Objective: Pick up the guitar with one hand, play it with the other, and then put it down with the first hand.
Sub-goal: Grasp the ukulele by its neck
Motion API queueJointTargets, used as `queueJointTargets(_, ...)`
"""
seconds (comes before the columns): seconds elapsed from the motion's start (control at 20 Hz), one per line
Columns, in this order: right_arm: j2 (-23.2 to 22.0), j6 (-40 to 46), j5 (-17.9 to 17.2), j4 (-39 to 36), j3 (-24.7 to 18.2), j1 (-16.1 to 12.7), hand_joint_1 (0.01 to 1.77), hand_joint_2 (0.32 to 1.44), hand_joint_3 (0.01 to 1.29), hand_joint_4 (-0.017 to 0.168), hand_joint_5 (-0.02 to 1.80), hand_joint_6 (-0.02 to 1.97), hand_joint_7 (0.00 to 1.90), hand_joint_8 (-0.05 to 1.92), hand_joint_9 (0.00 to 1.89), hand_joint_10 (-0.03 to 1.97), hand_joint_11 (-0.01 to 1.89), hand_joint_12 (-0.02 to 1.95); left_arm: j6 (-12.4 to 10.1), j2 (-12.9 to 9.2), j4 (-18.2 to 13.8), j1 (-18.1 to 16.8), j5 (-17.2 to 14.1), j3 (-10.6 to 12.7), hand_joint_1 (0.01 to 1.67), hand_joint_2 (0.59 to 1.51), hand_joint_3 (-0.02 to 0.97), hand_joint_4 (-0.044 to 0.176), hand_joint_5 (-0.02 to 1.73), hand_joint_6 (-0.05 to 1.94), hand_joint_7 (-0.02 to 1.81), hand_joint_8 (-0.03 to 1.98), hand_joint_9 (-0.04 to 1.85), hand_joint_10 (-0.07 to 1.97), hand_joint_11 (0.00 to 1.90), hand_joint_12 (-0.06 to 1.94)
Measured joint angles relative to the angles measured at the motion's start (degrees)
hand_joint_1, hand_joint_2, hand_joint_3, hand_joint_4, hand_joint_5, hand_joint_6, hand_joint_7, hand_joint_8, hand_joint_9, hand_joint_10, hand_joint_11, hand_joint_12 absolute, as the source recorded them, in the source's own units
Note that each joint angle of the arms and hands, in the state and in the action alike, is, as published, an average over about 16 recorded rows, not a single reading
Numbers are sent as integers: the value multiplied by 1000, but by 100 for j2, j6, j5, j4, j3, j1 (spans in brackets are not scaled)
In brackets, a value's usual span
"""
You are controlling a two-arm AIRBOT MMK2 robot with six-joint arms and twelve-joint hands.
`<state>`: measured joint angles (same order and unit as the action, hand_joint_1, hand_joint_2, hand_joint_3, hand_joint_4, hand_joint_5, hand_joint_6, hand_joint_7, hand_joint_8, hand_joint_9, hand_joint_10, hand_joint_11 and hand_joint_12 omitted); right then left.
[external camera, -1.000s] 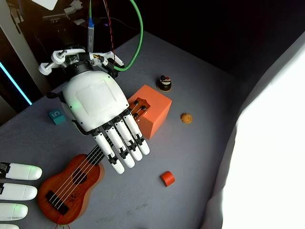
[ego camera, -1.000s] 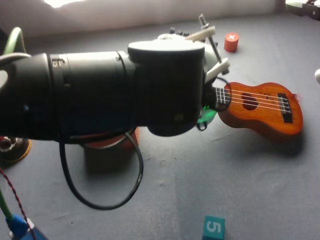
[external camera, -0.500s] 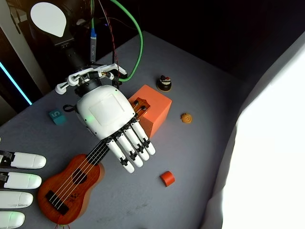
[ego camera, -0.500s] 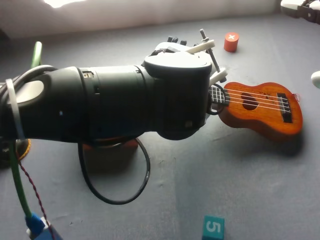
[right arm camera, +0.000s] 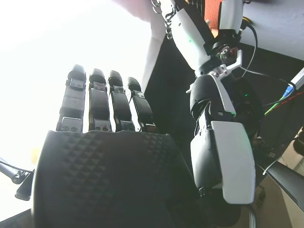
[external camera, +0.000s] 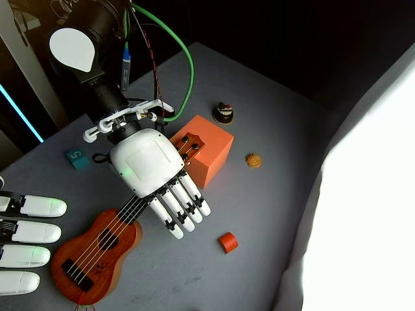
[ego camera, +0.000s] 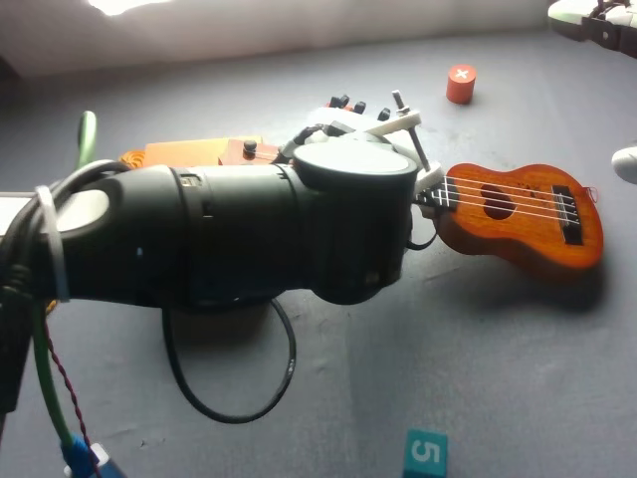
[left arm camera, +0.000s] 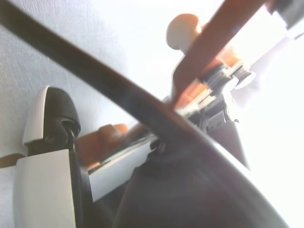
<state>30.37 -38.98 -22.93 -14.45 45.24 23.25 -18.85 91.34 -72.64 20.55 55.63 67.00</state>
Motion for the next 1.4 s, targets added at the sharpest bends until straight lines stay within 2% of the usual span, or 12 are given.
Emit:
queueJointTargets(0.45, 0, -53, -6, 1, -25, -20, 379, 1265, 17, 1, 20, 20, 21, 18, 18, -4, 21, 5, -75, 82, -108, 112, -103, 98, 990, 1011, 9, -2, 17, -8, 26, -6, 32, 9, 17, 21)
queueJointTargets(0.6, 0, -64, -9, 1, -31, -25, 385, 1265, 17, 1, 20, 20, 21, 18, 18, -4, 21, 5, -77, 97, -123, 121, -134, 124, 972, 1020, 9, -2, 54, 4, 66, 65, 63, 125, 17, 230)
queueJointTargets(0.75, 0, -72, -13, 1, -38, -27, 393, 1266, 17, 1, 21, 20, 21, 18, 16, -4, 21, 5, -77, 104, -134, 127, -155, 138, 952, 1045, 9, -2, 94, 139, 82, 374, 87, 464, 31, 584)
queueJointTargets(1.0, 0, -78, -13, 2, -49, -27, 405, 1266, 17, 1, 21, 20, 21, 18, 15, -4, 21, 6, -77, 106, -153, 133, -198, 148, 960, 1076, 11, -1, 219, 664, 196, 973, 234, 1059, 188, 1181)
queueJointTargets(1.25, 0, -94, -16, 1, -55, -26, 417, 1265, 17, 0, 20, 20, 21, 18, 15, -4, 20, 5, -78, 101, -161, 121, -256, 130, 1033, 1093, 9, 1, 531, 989, 577, 1577, 631, 1656, 599, 1761)
queueJointTargets(1.4, 0, -128, -24, 1, -57, -22, 418, 1265, 17, 1, 20, 20, 21, 18, 15, -4, 20, 6, -78, 78, -135, 86, -299, 88, 1097, 1097, 5, 0, 697, 1212, 792, 1871, 873, 1898, 881, 1912)
